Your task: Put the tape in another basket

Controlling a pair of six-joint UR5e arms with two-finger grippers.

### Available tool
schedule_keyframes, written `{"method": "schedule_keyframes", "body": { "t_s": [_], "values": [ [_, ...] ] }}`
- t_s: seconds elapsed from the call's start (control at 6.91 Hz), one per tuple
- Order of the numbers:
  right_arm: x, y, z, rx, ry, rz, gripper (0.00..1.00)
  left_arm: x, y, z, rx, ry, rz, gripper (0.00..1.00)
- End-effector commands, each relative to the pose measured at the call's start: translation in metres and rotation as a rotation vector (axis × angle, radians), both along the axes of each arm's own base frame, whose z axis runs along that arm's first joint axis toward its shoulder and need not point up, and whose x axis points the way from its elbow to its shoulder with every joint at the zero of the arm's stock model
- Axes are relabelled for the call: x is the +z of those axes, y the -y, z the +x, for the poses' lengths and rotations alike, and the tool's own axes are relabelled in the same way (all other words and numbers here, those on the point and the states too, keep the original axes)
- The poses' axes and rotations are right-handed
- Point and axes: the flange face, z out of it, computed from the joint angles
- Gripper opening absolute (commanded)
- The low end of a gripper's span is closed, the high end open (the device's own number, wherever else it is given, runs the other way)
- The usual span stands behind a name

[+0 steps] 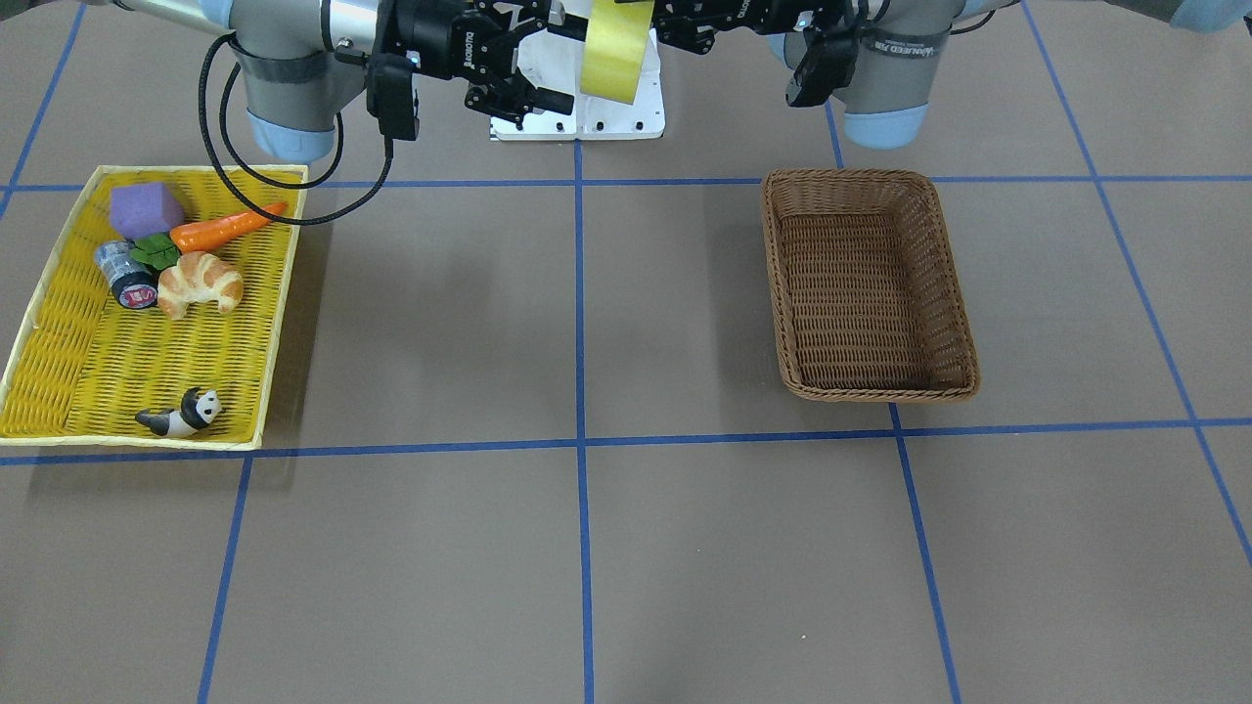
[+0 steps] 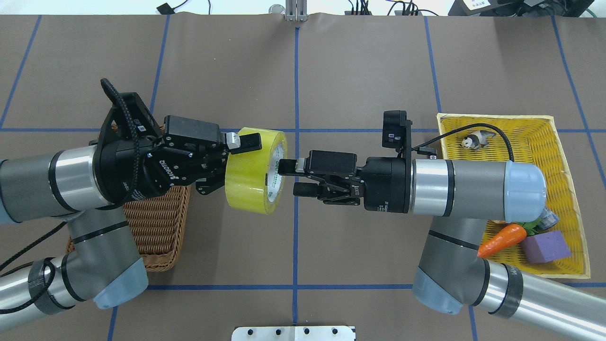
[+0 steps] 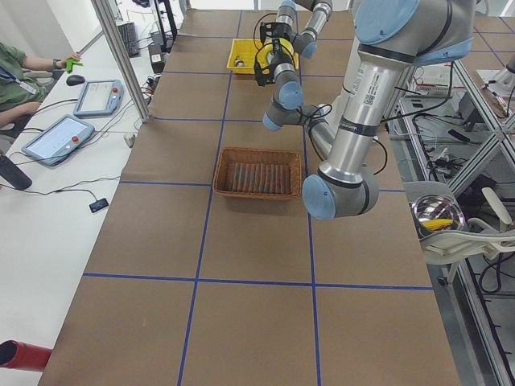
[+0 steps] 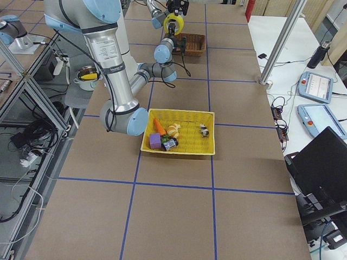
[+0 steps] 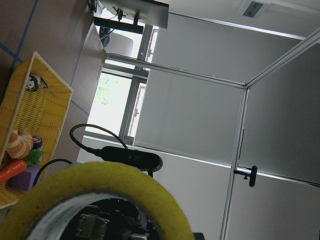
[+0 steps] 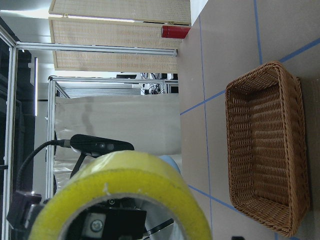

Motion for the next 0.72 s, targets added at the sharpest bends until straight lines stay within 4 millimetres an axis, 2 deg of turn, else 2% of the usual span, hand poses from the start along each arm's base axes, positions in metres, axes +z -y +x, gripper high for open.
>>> {"method": "schedule_keyframes", "body": {
  "t_s": [0.0,0.14,0.29,0.43,0.58],
  "values": [
    [0.038,0.011,0.015,0.066,-0.088,0.060,1.00,0.002,0.003,-0.014,-0.028,0.016,0.007,0.00],
    [0.066,0.029,0.037,0.127,-0.164,0.123,1.00,0.024,0.023,-0.032,-0.072,0.073,-0.006,0.00],
    [0.090,0.062,0.068,0.161,-0.272,0.179,1.00,0.036,0.050,-0.053,-0.092,0.195,-0.015,0.00],
    [0.104,0.090,0.092,0.144,-0.377,0.259,1.00,0.042,0.079,-0.076,-0.088,0.359,-0.007,0.00],
    [0.111,0.119,0.120,0.094,-0.493,0.239,1.00,0.051,0.092,-0.083,-0.091,0.519,0.073,0.00]
  ]
}}
